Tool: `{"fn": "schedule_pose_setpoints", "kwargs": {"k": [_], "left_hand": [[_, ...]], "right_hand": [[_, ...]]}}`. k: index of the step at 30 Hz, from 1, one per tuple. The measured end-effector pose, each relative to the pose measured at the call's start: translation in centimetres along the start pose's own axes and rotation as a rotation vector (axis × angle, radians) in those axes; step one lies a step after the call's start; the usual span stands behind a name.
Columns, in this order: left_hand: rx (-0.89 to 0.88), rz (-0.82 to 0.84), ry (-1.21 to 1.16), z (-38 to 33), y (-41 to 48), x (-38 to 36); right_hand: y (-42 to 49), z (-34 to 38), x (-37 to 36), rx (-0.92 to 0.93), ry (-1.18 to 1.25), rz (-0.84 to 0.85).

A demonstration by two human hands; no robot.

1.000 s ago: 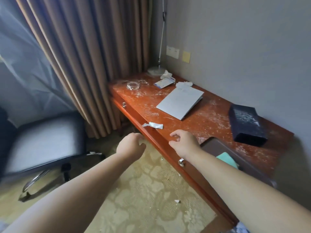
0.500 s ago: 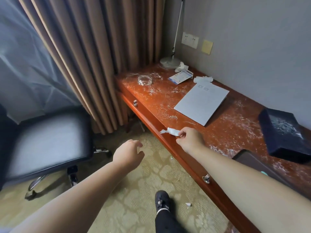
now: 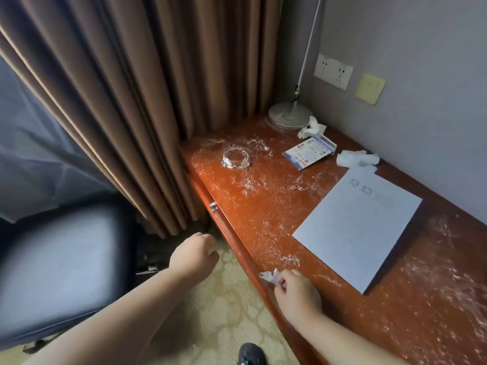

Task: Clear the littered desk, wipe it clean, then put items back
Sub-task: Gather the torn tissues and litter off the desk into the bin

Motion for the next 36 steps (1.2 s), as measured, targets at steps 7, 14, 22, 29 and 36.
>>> {"fn": "schedule_pose_setpoints", "kwargs": {"k": [7, 14, 22, 29, 36], "left_hand": [[-0.164, 0.043, 0.009, -6.8, 8.5, 3.1], [-0.258, 0.106, 0.016, -10.1, 17.8, 4.5], [-0.436, 0.205, 0.029, -14.1, 31.2, 6.7], [-0.593, 0.275, 0.089, -17.8, 39.3, 7.7], [-0.690, 0.273, -0.058, -23.0, 44.3, 7.6]], "right_hand": [[7.9, 1.3, 9.9, -0.068, 0.445, -0.209], [12.5, -3.8, 14.4, -0.316, 0.581, -0.398], [19.4, -4.5, 15.5, -0.564, 0.633, -0.574], [22.1, -2.5, 15.0, -0.747, 0.640, -0.598], [21.8, -5.8, 18.0, -0.877, 0.616, -0.682]]}}
Point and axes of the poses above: each hand's wrist, its own y-axis towards the middle knuckle, its own x-axis out of the back of the hand, z = x × y, the point moved 7 cm from there along y, towards the middle knuckle, and after that the axes turned 5 degrees about z, right-handed, at the moved point
